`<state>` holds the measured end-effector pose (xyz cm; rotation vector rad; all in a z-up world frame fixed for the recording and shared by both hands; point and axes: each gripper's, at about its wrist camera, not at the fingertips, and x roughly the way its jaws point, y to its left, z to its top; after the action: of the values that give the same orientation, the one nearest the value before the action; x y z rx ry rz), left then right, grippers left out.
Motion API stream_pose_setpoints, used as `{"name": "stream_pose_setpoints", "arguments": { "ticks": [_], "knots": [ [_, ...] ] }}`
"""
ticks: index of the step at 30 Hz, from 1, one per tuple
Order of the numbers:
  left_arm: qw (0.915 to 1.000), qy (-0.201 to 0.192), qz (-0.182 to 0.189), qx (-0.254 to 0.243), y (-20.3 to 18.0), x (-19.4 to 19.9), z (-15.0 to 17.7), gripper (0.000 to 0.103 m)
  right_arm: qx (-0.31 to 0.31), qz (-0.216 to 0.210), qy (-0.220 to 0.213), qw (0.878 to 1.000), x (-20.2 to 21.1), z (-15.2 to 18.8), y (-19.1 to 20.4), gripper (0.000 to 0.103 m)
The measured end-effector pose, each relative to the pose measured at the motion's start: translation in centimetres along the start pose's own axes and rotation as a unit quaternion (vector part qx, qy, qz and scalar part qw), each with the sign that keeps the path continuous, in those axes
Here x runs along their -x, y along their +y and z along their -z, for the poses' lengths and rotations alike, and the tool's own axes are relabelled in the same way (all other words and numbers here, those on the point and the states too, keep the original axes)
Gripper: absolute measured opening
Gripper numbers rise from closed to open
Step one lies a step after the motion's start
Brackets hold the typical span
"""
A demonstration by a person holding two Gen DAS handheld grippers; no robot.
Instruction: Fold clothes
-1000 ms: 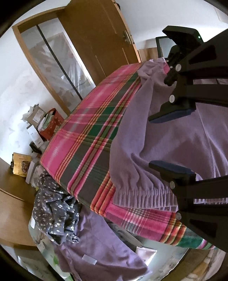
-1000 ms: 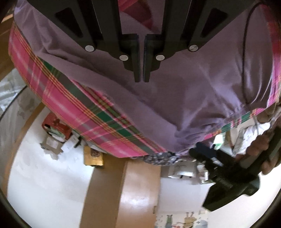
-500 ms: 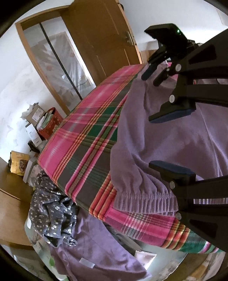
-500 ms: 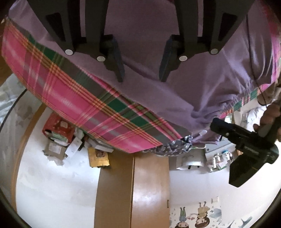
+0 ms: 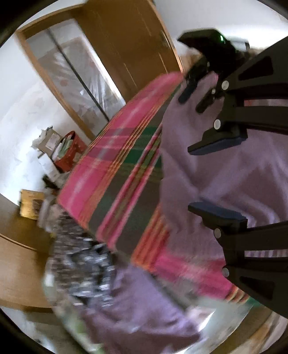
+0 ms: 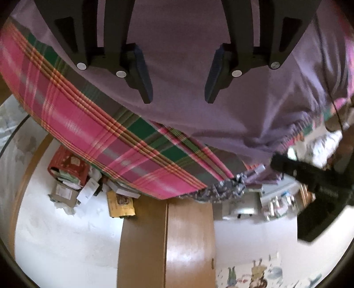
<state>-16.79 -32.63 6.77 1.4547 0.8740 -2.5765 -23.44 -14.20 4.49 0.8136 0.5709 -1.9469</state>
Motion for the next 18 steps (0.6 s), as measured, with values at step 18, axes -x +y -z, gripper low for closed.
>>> {"name": "stream_pose_setpoints", "arguments": {
  "ticks": [18],
  "knots": [
    [0.9502,0.027,-0.17,-0.26,-5.0,-5.6,-0.7,0.047,-0.059,0.022,0.02,0.998,-1.9,0.5,-4.5,0.052]
  ]
}}
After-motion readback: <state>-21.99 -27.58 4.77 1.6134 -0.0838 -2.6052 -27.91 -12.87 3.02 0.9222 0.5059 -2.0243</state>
